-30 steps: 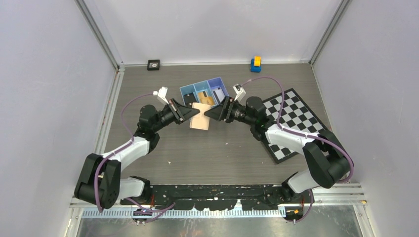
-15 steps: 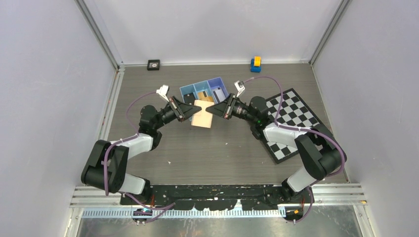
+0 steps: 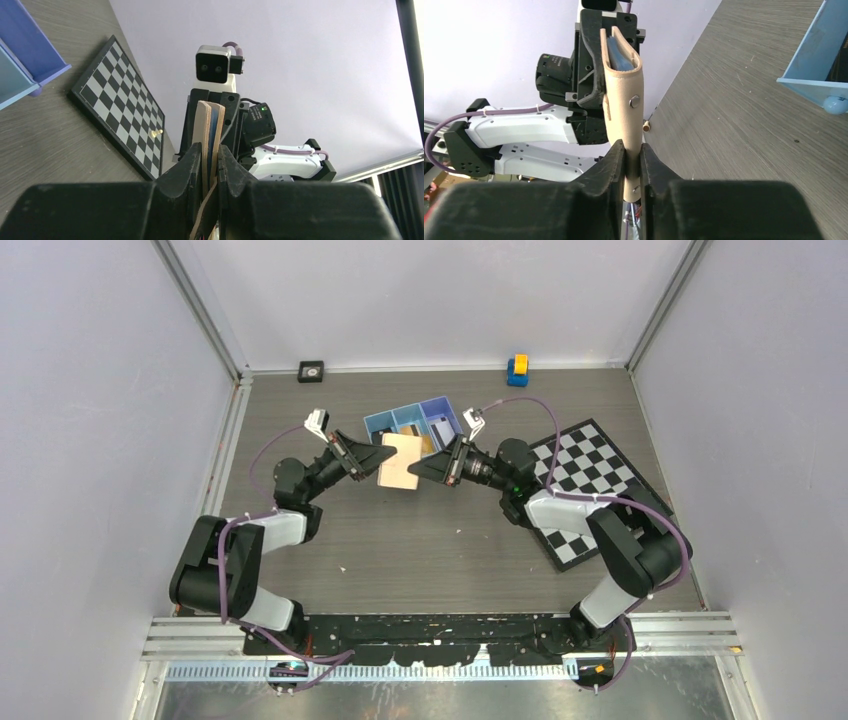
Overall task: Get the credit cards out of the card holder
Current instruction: Place the card holder at the center of the board.
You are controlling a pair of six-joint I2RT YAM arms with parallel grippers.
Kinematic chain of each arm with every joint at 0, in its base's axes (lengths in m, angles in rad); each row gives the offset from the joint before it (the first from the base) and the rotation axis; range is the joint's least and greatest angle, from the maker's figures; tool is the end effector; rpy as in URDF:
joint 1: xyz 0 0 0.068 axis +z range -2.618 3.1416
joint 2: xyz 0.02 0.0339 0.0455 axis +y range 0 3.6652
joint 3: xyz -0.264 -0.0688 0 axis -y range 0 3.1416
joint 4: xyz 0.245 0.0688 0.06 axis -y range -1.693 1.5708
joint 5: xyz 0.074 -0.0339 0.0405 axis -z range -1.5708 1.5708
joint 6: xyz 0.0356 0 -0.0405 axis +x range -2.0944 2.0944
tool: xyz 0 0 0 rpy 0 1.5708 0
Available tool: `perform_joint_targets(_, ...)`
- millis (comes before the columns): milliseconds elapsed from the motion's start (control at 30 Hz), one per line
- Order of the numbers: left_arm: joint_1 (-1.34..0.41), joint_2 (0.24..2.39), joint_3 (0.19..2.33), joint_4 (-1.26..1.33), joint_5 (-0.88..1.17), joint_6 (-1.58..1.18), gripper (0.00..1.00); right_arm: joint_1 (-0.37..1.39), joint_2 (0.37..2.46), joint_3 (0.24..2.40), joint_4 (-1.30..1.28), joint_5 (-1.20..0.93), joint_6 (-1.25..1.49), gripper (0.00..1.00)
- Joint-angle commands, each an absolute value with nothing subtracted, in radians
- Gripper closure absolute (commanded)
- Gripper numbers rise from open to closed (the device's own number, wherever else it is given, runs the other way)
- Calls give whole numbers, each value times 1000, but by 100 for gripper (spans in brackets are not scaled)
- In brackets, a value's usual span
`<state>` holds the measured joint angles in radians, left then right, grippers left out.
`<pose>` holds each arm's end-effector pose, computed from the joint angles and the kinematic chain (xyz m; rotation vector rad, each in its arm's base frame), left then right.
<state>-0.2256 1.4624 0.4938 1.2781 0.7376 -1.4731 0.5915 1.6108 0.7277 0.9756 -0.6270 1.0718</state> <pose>0.2629 -0.0849 0.2386 -0.2213 1.6063 -1.8395 0.2663 0.2040 0.2356 -0.1812 1.7784 1.7334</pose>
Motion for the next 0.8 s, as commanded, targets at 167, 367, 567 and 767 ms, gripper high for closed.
perform_joint_targets(167, -190, 1397, 463, 1314, 709, -1462, 100, 612, 1592, 753, 979, -640, 1020, 44)
perform_joint_targets(367, -175, 1342, 446, 1268, 690, -1429, 100, 648, 1599, 786, 904, -642, 960, 58)
perform_joint_targets(567, -176, 1290, 451, 1137, 680, -1349, 100, 649, 1564, 777, 875, -621, 935, 51)
perform_joint_targets(767, -202, 1263, 452, 912, 604, -1217, 100, 647, 1389, 782, 417, -244, 734, 34)
